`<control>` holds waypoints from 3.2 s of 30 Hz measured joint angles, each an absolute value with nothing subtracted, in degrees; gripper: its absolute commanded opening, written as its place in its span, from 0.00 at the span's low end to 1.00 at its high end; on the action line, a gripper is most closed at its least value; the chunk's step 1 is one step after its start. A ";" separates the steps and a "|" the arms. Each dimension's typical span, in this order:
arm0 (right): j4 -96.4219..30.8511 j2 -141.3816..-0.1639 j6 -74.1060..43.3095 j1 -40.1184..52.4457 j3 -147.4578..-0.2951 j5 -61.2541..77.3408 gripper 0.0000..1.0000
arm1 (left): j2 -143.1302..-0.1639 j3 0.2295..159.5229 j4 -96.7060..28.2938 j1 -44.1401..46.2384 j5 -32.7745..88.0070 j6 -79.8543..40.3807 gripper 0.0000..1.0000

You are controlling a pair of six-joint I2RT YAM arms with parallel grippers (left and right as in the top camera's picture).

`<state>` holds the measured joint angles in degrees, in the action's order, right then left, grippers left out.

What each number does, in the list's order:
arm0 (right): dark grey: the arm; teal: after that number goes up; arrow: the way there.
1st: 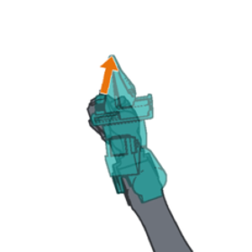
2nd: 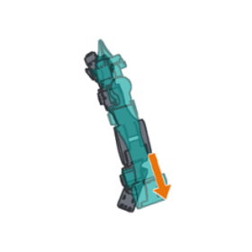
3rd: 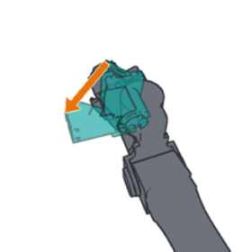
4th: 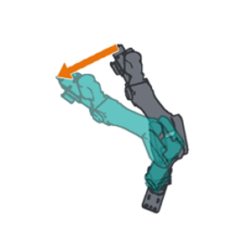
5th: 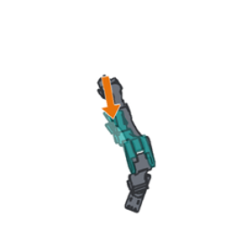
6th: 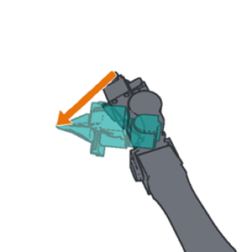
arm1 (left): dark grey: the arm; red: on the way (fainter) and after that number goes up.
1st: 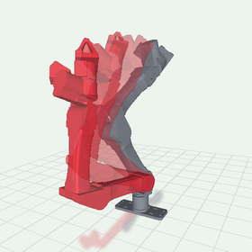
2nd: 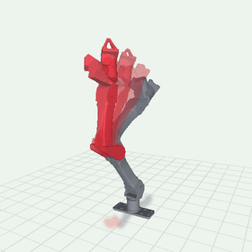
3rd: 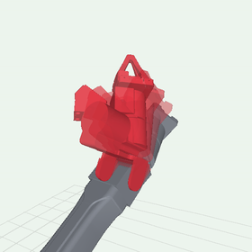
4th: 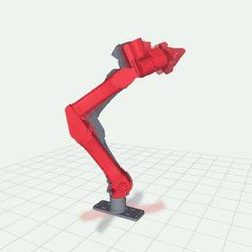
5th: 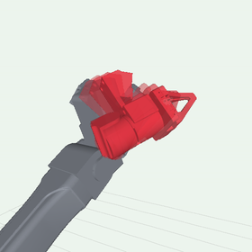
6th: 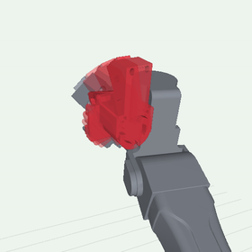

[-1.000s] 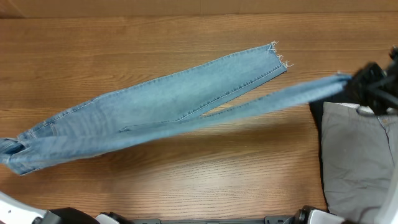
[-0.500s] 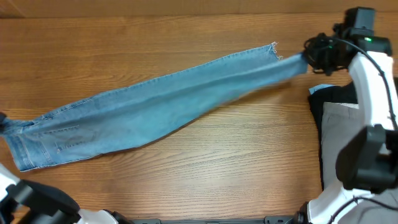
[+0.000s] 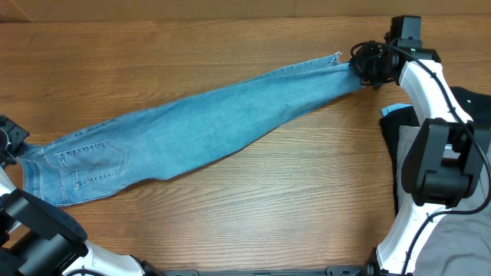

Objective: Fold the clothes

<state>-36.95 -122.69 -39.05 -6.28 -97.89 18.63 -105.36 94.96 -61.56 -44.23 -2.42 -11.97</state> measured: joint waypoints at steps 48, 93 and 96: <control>-40.49 -130.65 -19.75 -8.71 -96.42 20.95 0.04 | -105.36 94.96 -67.40 -44.23 18.74 0.27 0.62; -57.89 -107.22 -14.96 -15.92 -97.78 8.05 0.04 | -105.73 75.05 -46.85 -30.89 5.78 3.18 0.36; -57.76 -107.22 -14.96 -15.92 -97.78 8.08 0.04 | -105.80 74.06 -47.97 -30.89 6.24 3.25 0.14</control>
